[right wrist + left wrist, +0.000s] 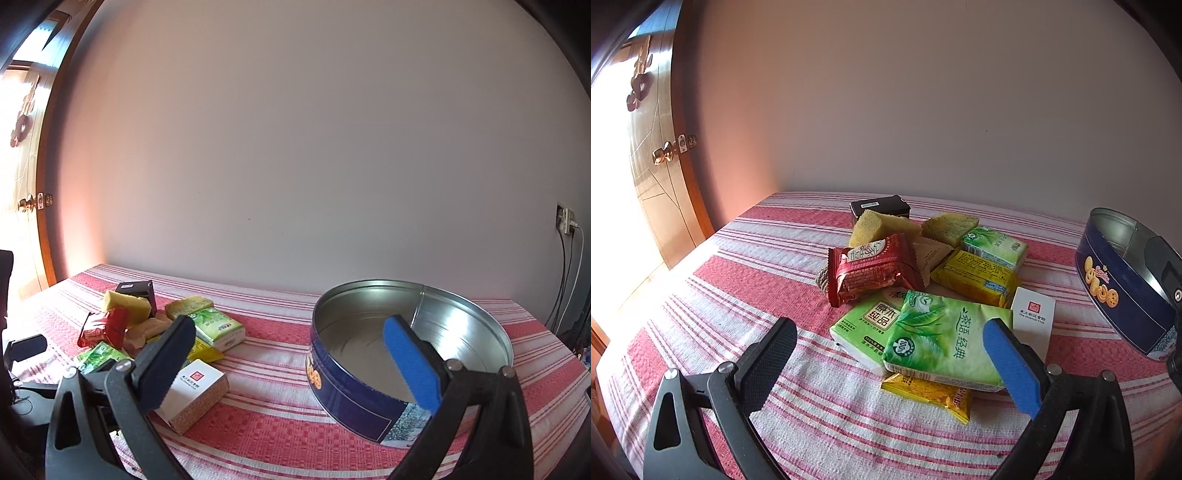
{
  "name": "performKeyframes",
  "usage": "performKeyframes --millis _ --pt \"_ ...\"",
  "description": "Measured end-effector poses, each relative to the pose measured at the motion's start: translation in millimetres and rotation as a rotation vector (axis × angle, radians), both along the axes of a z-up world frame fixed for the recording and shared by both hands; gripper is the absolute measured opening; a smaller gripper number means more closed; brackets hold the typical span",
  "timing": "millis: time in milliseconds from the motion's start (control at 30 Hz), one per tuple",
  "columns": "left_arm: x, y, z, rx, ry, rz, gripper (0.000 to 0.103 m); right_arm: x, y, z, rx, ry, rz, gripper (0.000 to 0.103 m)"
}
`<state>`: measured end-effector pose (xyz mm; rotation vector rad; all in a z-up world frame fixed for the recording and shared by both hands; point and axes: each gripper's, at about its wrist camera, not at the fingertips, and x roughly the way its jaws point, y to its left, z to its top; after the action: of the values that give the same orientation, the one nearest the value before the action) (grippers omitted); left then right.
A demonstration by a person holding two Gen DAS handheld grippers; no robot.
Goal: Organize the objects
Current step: 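Grasp the yellow biscuit pack with left tool while right tool grasps green tea pack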
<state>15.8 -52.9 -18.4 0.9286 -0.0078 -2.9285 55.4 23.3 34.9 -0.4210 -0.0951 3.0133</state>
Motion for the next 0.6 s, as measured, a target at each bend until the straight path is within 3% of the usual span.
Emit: performKeyframes --millis 367,467,600 --pt "9.6 -57.3 -6.1 0.088 -0.048 0.025 0.102 -26.4 -23.6 -21.4 0.005 -0.217 0.216 0.102" --pt "8.9 -63.9 -5.8 0.099 -0.063 -0.001 0.102 -36.8 -27.7 -28.3 0.008 -0.299 0.242 0.096" --pt "11.8 -63.6 -3.2 0.085 -0.057 -0.024 0.102 -51.6 -28.5 -39.2 -0.059 -0.396 0.27 0.089"
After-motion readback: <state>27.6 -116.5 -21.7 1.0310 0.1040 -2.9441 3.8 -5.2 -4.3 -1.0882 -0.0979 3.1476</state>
